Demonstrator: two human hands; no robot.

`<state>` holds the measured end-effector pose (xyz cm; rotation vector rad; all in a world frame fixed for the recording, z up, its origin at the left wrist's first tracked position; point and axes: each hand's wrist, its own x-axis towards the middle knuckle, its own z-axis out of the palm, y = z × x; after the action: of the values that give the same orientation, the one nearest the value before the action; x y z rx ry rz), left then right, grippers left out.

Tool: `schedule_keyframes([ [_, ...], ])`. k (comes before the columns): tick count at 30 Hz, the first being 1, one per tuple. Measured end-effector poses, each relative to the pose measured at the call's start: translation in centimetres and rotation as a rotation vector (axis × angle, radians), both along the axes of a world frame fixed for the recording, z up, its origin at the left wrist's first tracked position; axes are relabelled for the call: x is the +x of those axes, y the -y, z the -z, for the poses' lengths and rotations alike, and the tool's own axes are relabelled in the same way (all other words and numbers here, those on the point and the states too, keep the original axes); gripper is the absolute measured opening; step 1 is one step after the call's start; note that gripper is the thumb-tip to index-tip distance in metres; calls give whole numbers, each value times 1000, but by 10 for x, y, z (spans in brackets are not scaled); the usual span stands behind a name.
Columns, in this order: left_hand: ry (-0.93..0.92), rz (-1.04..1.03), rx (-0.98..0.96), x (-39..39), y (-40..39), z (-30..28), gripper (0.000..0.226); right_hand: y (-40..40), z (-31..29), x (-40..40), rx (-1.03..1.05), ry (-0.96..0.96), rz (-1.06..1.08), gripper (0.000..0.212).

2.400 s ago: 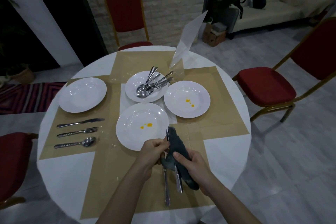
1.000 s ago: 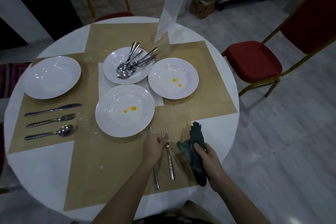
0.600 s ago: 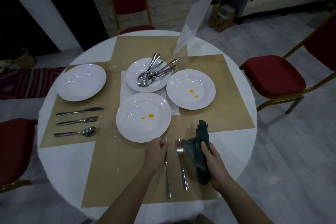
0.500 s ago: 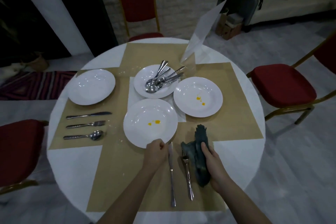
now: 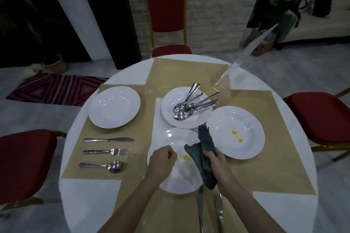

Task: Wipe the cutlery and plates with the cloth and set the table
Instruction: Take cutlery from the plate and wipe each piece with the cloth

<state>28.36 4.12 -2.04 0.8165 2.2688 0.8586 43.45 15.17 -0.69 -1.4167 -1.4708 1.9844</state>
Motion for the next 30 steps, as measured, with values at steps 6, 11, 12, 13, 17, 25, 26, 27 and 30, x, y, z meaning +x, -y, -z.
schedule_keyframes([
  [6, -184, 122, 20, -55, -76, 1, 16, -26, 11, -23, -55, 65, 109, 18],
  [11, -246, 273, 12, -79, -145, 13, 13, -38, 23, -30, -44, 101, 199, 17],
  [12, -269, 299, 16, -81, -157, 18, 12, -40, 25, -30, -54, 106, 213, 16],
  [13, -297, 326, 22, -82, -167, 23, 11, -42, 26, -31, -61, 109, 226, 17],
  [17, -426, 474, 10, -82, -194, 44, 23, -46, 30, -32, -81, 113, 269, 20],
  [25, -657, 545, -16, -80, -209, 63, 27, -47, 34, -37, -107, 131, 295, 17],
  [26, -663, 553, -4, -79, -209, 62, 27, -46, 34, -37, -111, 133, 296, 17],
  [27, -672, 565, 12, -78, -208, 61, 27, -46, 34, -38, -113, 136, 296, 17],
  [30, -730, 612, 63, -75, -205, 56, 26, -44, 33, -38, -127, 136, 298, 17],
])
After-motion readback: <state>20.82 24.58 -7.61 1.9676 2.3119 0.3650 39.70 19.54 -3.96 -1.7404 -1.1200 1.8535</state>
